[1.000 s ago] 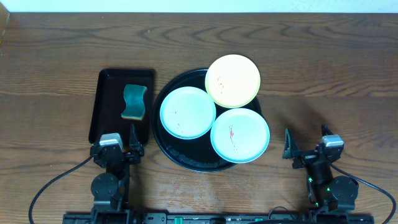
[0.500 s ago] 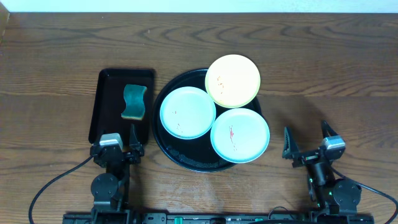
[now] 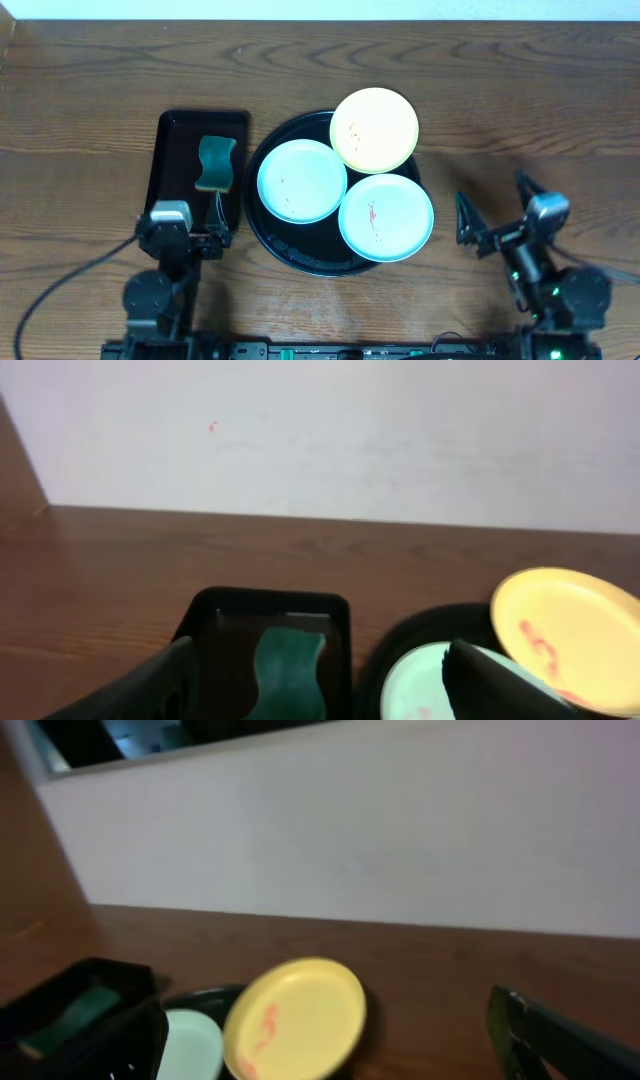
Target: Clean dirty plates on tray and stack at the side
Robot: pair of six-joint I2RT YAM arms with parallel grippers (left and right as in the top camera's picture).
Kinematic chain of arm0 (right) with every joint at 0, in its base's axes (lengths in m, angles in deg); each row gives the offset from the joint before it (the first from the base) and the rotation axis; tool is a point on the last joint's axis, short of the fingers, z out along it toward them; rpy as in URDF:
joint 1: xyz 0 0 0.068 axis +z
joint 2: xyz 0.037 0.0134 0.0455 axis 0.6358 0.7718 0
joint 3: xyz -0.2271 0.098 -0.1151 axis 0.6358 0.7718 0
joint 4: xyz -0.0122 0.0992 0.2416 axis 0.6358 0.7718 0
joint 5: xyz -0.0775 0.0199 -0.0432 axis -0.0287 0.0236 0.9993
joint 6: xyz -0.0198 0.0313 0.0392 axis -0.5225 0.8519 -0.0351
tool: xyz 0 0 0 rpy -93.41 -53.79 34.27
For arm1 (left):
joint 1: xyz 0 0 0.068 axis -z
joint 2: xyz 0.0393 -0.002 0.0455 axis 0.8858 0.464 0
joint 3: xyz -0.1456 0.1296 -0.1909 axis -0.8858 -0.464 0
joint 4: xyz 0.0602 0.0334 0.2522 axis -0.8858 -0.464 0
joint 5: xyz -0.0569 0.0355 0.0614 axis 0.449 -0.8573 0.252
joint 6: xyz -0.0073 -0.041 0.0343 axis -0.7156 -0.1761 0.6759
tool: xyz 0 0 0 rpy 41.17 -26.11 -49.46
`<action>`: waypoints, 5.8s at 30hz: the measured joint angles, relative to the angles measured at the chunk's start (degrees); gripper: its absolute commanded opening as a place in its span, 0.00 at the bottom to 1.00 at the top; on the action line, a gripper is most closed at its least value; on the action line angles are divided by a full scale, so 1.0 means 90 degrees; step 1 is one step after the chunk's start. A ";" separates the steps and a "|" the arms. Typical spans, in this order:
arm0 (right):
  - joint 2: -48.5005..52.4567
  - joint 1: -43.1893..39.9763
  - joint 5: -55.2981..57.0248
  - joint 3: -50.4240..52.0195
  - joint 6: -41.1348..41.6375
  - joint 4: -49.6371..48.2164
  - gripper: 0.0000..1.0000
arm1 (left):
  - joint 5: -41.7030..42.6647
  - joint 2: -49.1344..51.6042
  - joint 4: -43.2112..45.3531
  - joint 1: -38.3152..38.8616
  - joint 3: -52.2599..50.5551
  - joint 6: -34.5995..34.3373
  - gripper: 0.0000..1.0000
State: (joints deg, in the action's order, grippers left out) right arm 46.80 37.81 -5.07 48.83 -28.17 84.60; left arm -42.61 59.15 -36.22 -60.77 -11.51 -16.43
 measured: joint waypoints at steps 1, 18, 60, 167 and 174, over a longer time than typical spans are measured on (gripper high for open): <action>0.0192 0.0000 -0.0070 -0.0189 0.0002 0.0007 0.99 | 0.0053 0.0245 -0.0211 0.0000 0.0306 -0.0002 0.78; 0.5090 0.0187 -0.1362 -0.5362 -0.0527 0.4758 0.99 | 0.0476 0.5705 -0.5644 0.0002 0.6438 0.0000 0.78; 1.0375 0.3502 0.1384 -0.7045 0.1722 0.4872 0.39 | -0.0294 0.8437 -0.6399 0.0000 0.7997 -0.0862 0.78; 1.0994 0.4082 0.1537 -0.7084 0.2516 0.4498 0.13 | 0.1596 1.0581 -0.2657 0.0784 0.5302 -0.1061 0.08; 1.0994 0.4082 0.1537 -0.7084 0.2514 0.4495 0.15 | 0.1309 1.0535 -0.2579 0.1105 0.5185 -0.1392 0.07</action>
State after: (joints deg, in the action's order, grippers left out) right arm 145.75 74.55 8.77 -14.92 -5.55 125.06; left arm -30.82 153.97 -59.43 -50.83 35.16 -28.95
